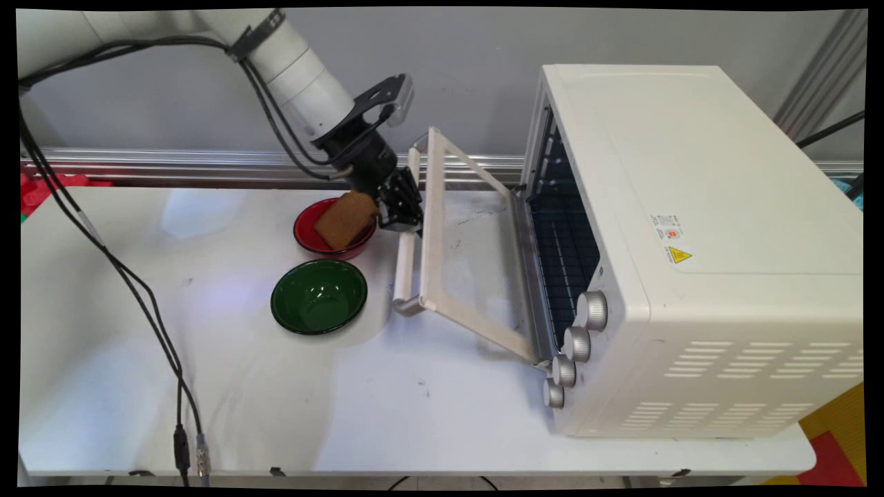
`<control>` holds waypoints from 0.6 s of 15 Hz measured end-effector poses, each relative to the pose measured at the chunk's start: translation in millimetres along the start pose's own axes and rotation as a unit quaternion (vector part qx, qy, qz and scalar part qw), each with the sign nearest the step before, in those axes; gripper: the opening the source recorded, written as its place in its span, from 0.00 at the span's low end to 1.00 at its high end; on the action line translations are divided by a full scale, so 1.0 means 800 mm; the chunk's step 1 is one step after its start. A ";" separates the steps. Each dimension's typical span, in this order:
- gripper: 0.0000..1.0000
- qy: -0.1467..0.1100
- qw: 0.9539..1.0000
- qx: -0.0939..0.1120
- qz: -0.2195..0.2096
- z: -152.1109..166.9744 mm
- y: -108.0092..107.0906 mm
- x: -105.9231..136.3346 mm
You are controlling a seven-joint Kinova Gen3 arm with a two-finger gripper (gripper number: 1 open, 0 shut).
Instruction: Open the oven
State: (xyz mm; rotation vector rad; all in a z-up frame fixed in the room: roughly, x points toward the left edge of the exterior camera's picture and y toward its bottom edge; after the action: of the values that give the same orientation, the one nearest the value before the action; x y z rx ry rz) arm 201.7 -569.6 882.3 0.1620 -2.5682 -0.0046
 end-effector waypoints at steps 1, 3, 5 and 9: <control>0.00 -0.002 1.000 0.001 0.000 0.002 0.000 -0.006; 0.00 -0.006 1.000 0.004 0.001 0.006 -0.001 -0.017; 0.00 -0.010 1.000 0.006 0.001 0.010 -0.002 -0.027; 0.00 -0.015 1.000 0.010 0.000 0.012 -0.001 -0.048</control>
State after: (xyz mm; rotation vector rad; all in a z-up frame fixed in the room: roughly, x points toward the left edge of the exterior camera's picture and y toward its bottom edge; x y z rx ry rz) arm 228.6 -565.9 853.3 0.1716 -2.5994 0.0179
